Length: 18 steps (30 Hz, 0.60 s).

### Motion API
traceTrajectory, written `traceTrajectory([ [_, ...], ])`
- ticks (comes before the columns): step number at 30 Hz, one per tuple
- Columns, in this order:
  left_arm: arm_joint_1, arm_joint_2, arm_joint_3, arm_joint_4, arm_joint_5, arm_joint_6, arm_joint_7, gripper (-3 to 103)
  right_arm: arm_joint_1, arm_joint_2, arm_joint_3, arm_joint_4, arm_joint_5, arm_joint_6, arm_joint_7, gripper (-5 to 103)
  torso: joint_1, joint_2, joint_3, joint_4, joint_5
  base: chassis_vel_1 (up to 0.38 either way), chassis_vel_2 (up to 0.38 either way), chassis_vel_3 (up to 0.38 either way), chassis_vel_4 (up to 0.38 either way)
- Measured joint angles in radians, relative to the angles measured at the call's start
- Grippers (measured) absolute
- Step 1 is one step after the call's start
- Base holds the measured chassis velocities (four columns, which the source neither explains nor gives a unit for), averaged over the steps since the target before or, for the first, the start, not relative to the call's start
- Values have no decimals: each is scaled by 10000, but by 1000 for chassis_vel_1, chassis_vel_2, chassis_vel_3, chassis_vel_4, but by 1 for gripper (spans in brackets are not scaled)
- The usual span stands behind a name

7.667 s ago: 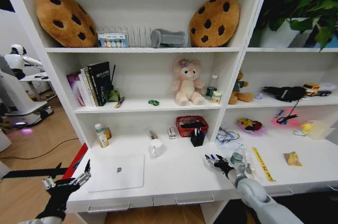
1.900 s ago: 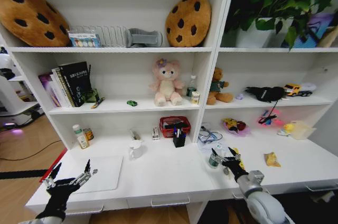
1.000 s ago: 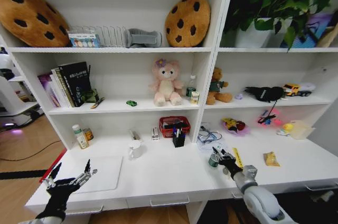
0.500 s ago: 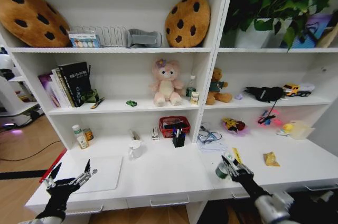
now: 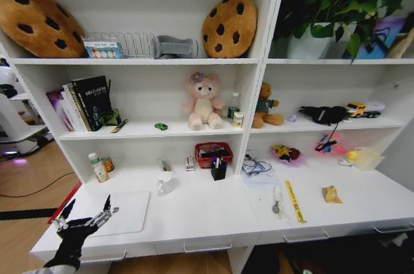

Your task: Organize the objects on the table.

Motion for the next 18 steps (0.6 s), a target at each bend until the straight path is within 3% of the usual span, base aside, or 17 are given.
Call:
traceTrajectory([
  [6,1,0,0,1,0,0,0,100,1260,124,-729,-2187,-317,-92,-53,30,0,-1,0,0,0,0,0,0,0],
  [8,0,0,-1,1,0,0,-2,100,3224,97,-1459,-4496,-32,-812,32,30,0,-3,2,0,2,0,0,0,0],
  [9,0,0,1,1,0,-1,1,100,4269,220,-1631,-5759,-704,-690,-26,30,0,-3,1,0,9,0,0,0,0],
  [10,0,0,1,1,0,-1,1,100,4269,220,-1631,-5759,-704,-690,-26,30,0,-3,1,0,9,0,0,0,0],
  [11,0,0,0,1,0,0,0,100,5477,315,-1866,-7450,-1175,-619,-113,30,1,-3,2,8,3,0,0,0,0],
  [12,0,-1,0,1,0,0,0,100,6648,480,-1900,-8918,-1472,-580,-269,30,1,-3,3,-1,-1,0,0,0,0],
  [18,0,0,1,1,0,-1,0,100,8954,1098,-1692,-11231,-2113,-345,-412,30,2,-4,3,5,2,0,0,0,0],
])
